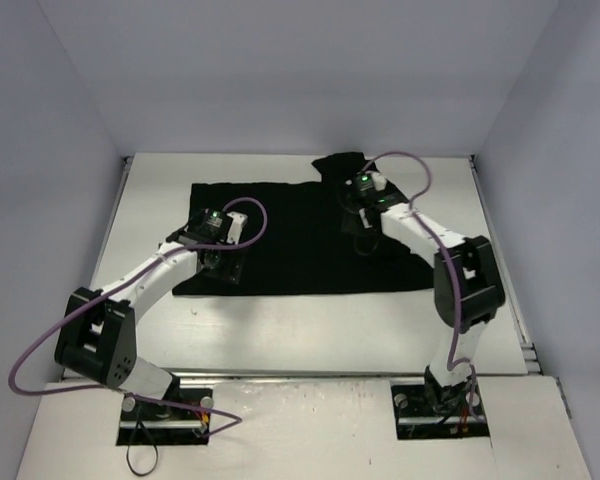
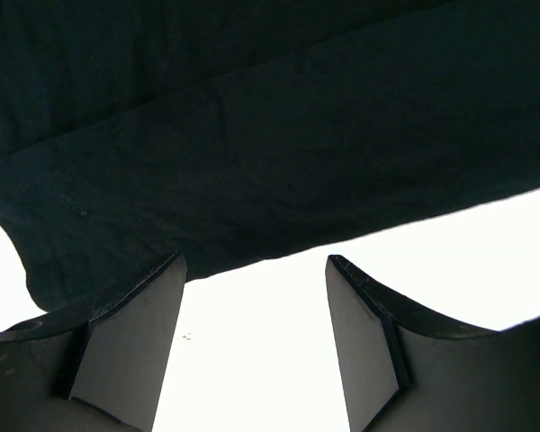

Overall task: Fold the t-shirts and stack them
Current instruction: Fold the flattened tshirt in 1/3 of the way, then grap the side of the flattened tshirt furthest away from the robot with both arms

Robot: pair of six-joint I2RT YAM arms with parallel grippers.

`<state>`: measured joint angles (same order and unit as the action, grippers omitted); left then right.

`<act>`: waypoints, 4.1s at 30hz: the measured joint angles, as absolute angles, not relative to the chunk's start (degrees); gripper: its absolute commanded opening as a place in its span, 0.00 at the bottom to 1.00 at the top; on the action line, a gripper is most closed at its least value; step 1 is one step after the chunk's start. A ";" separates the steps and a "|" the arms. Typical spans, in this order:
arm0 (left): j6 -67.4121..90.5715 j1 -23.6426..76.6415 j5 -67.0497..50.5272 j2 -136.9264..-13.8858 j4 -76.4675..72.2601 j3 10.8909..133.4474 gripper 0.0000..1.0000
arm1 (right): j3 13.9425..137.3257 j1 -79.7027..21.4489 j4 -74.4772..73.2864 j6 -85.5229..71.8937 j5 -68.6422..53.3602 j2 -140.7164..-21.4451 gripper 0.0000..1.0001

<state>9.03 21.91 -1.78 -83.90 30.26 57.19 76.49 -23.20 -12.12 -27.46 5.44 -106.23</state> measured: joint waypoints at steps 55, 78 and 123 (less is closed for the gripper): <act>18.91 10.49 -7.52 -96.41 28.21 61.06 0.59 | 55.34 -8.58 -12.94 -22.83 6.37 -94.92 0.40; 21.99 4.80 -8.91 -85.52 36.02 56.42 0.59 | 56.01 -8.10 -22.88 -28.05 8.98 -85.42 0.41; 16.68 3.83 -6.28 -105.49 29.99 77.38 0.59 | 62.84 -4.95 -14.40 -21.20 7.88 -98.73 0.40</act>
